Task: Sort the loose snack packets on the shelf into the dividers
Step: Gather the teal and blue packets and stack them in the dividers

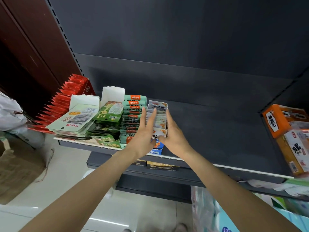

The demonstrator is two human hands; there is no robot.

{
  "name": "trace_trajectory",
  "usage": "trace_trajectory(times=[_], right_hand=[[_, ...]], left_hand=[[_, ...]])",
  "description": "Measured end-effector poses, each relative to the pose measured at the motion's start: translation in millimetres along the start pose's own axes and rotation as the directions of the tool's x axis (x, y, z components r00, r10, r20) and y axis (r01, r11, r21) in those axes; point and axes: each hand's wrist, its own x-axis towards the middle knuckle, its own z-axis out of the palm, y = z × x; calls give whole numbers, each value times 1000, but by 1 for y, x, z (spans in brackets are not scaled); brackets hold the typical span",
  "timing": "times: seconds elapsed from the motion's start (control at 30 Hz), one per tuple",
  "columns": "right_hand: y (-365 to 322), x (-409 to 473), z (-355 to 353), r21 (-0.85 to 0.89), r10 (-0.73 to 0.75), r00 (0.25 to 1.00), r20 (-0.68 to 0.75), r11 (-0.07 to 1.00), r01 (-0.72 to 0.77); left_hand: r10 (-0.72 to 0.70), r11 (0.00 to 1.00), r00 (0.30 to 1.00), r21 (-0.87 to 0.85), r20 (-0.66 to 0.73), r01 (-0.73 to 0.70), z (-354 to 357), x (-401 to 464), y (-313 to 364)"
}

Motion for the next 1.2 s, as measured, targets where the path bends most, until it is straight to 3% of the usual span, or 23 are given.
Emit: trace_trajectory(times=[0.07,0.13,0.23,0.3,0.47,0.57,0.63,0.7,0.83,0.93,1.03,1.1,1.2], right_hand=[[4,0,-4,107,19,999,-49,994,-14],[7,-1,-6,127,-1,998,-56,992,8],[7,-3,-9,49,-54,996,-76,997,58],[5,-3,-10,-27,-131,983,-128,991,129],[3,1,-12,-151,-193,961,-196,975,165],[6,4,-3,-18,-75,968,-239,997,73],[4,3,4,71,-33,975,-220,996,50],[0,0,7,73,-32,986,-161,996,44],[-4,4,-4,-67,-6,993,-116,998,-2],[-7,7,-13,-76,14,993,-117,997,-23],[-9,-1,-8,-74,0,995,-95,997,-7],[-9,-1,-5,-57,-8,992,-125,998,1],[-16,4,-14,-21,26,999,-36,999,-27]], left_hand=[[161,934,983,335,-92,-122,2,-5,-5],[316,795,942,573,-113,-198,4,-11,-16],[480,625,875,727,-70,-284,2,-19,-31],[550,573,834,745,-40,-342,2,-23,-37],[469,718,871,637,-145,-280,2,-13,-35],[315,884,938,405,-144,-234,6,-1,-28],[142,979,976,171,-164,-114,10,-3,-17],[11,999,976,-38,-219,-20,12,-4,-8],[-24,994,990,-110,-138,9,6,3,-5],[-84,979,994,-194,-71,69,-5,9,1],[-74,991,997,-117,-28,70,-7,8,2],[-26,992,998,121,-55,33,-3,6,0],[150,837,988,536,-42,-104,-1,10,-7]])
